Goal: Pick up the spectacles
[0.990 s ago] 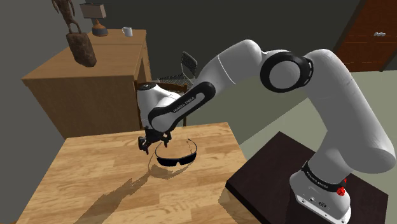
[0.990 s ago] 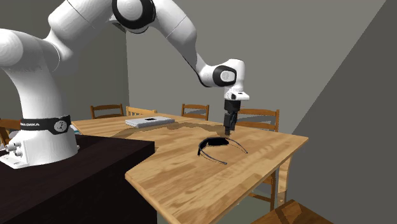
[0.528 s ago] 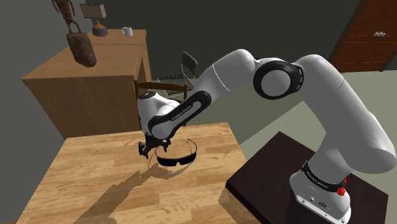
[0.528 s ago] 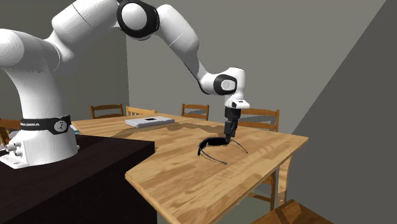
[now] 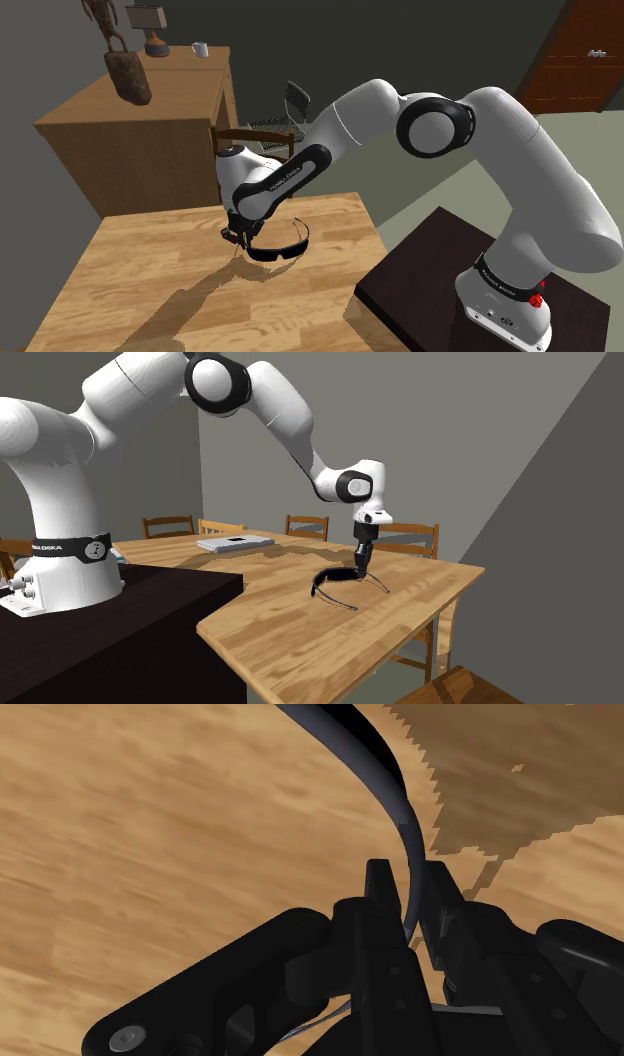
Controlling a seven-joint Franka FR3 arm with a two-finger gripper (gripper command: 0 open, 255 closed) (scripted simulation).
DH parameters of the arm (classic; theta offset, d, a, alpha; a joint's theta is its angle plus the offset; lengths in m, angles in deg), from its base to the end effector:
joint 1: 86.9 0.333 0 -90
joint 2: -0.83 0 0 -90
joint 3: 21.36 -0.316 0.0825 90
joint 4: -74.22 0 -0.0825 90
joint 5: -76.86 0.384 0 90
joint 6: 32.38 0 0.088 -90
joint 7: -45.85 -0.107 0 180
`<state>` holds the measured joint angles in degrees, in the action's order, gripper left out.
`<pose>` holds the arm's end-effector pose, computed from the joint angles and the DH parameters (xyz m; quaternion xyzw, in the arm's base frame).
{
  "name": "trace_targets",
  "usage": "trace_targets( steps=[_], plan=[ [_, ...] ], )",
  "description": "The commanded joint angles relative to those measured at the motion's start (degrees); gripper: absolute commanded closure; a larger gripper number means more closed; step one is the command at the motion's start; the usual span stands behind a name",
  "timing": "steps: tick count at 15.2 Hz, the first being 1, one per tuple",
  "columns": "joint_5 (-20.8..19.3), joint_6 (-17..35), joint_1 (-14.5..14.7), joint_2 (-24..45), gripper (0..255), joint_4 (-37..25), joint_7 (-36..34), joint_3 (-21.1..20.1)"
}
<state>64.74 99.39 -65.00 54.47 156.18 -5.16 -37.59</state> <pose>0.5885 0.4096 0.1429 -0.9948 0.0939 0.0352 0.0170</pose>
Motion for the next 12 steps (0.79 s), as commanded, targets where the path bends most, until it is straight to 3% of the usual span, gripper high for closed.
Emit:
trace_targets(
  steps=[1,12],
  plan=[
    [0.00,0.00,0.00,0.02,255,0.00,0.00,0.01],
    [0.89,-3.46,-0.86,-5.07,255,1.66,0.19,-0.99]
  ],
)
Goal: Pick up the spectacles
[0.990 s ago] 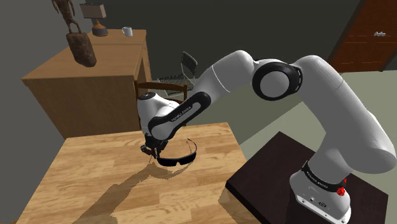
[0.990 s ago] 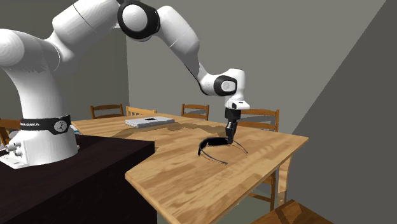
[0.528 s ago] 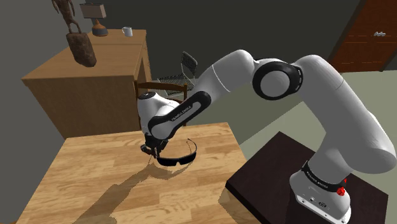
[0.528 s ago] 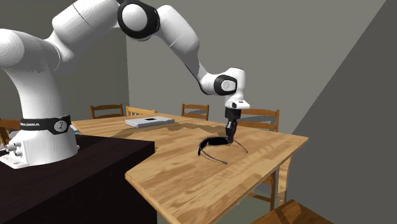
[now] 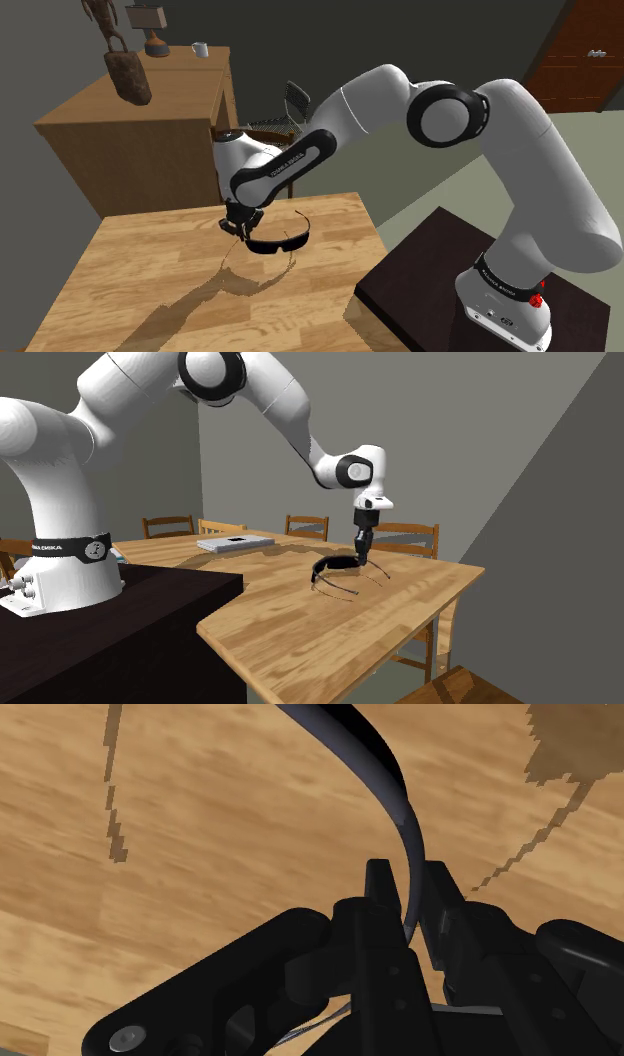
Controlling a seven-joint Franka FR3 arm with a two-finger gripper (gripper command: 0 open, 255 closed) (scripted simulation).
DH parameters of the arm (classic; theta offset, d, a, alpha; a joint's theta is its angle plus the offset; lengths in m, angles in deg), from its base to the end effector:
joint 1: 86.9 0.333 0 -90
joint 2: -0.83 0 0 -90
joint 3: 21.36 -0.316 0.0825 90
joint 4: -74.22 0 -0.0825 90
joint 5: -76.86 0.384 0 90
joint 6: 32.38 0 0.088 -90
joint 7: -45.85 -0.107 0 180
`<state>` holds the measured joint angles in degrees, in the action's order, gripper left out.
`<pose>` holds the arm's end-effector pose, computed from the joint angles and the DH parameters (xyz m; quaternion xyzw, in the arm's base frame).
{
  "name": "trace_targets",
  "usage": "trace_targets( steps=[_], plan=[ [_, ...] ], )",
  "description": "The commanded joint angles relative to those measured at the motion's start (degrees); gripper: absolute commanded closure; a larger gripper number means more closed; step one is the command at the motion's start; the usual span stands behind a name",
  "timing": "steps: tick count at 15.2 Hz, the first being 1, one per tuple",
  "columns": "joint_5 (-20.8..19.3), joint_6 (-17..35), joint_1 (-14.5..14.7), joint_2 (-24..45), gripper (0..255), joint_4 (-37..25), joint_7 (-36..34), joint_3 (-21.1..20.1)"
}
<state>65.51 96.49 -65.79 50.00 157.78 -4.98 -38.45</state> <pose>0.5885 0.4082 0.1835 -0.9948 0.0940 0.0353 0.0170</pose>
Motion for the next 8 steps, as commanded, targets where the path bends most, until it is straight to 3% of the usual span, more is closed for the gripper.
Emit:
trace_targets(
  steps=[1,8],
  plan=[
    [0.23,-1.00,-0.15,-1.13,255,0.14,0.04,-0.24],
    [0.79,-3.32,-0.53,-3.69,255,0.37,0.16,-0.78]
  ],
)
